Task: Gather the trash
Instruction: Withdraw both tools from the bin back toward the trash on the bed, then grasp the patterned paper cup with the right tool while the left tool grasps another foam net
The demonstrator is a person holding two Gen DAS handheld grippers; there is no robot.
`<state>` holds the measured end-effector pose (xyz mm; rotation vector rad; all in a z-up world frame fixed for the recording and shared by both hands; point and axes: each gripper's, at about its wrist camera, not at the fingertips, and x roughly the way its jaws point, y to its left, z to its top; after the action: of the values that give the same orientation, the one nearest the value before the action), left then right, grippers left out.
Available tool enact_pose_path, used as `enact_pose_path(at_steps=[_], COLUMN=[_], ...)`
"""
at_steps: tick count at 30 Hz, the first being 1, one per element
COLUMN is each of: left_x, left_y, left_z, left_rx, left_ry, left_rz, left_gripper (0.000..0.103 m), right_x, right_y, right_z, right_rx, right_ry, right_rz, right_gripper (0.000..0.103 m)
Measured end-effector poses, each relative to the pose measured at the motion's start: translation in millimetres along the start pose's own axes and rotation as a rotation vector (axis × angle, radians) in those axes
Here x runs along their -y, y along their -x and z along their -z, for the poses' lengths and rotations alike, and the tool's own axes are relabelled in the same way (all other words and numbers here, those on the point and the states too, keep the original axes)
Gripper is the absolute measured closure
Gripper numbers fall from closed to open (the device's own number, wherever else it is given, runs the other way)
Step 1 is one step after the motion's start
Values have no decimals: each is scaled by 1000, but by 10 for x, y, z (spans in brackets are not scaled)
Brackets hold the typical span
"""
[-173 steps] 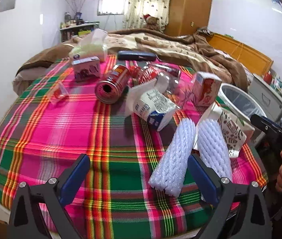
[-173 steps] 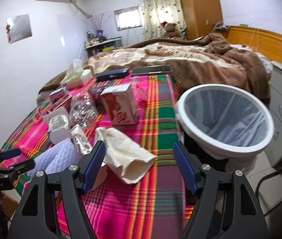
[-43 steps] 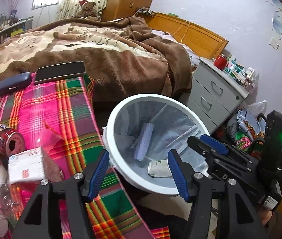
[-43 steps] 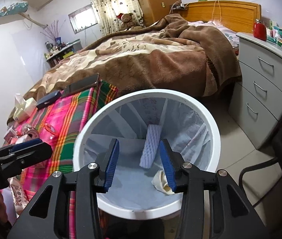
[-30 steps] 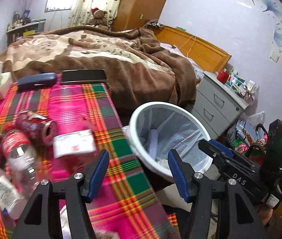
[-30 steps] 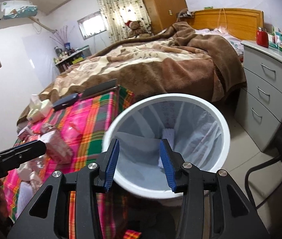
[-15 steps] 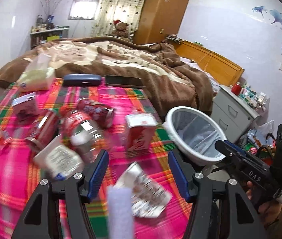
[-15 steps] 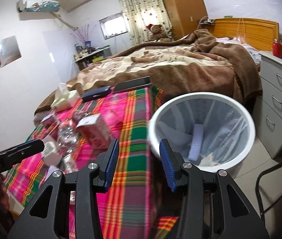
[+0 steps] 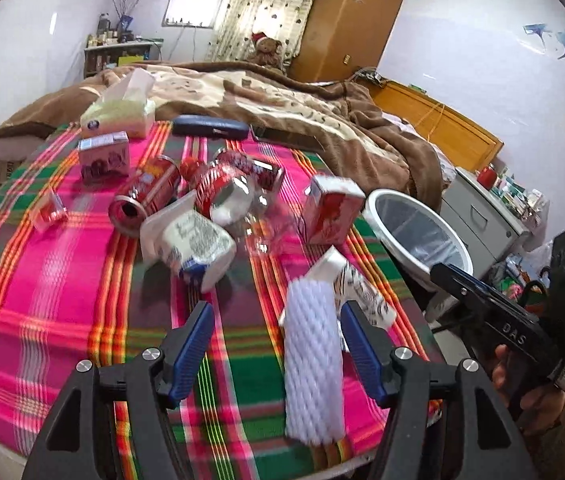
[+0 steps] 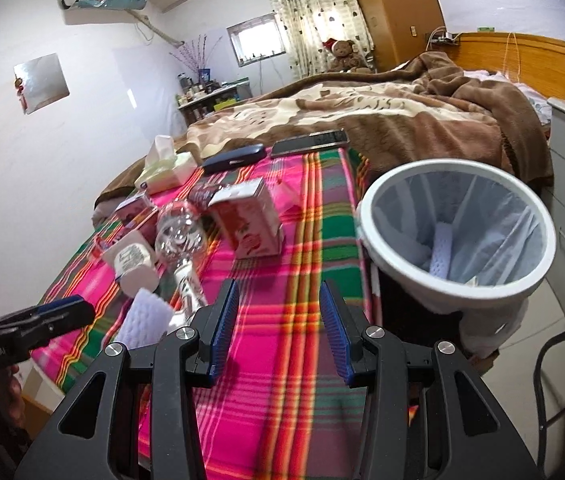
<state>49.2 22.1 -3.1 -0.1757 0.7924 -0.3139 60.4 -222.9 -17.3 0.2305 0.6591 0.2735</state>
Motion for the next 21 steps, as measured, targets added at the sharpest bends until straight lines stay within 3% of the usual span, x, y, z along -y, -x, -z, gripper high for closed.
enact_pose_path(at_steps=[14, 21], left_x=[95, -66], left_y=[-252, -325], left_z=[284, 331], left_rx=[-75, -90], left_ry=[-40, 7], left_rz=[42, 41], left_gripper=[37, 38], right_x=[-232, -309], right_y=[-82, -158], right_z=[127, 148], right_rx=[-24, -49], right_ry=[45, 58], right_rz=[-59, -82], right_gripper=[59, 59])
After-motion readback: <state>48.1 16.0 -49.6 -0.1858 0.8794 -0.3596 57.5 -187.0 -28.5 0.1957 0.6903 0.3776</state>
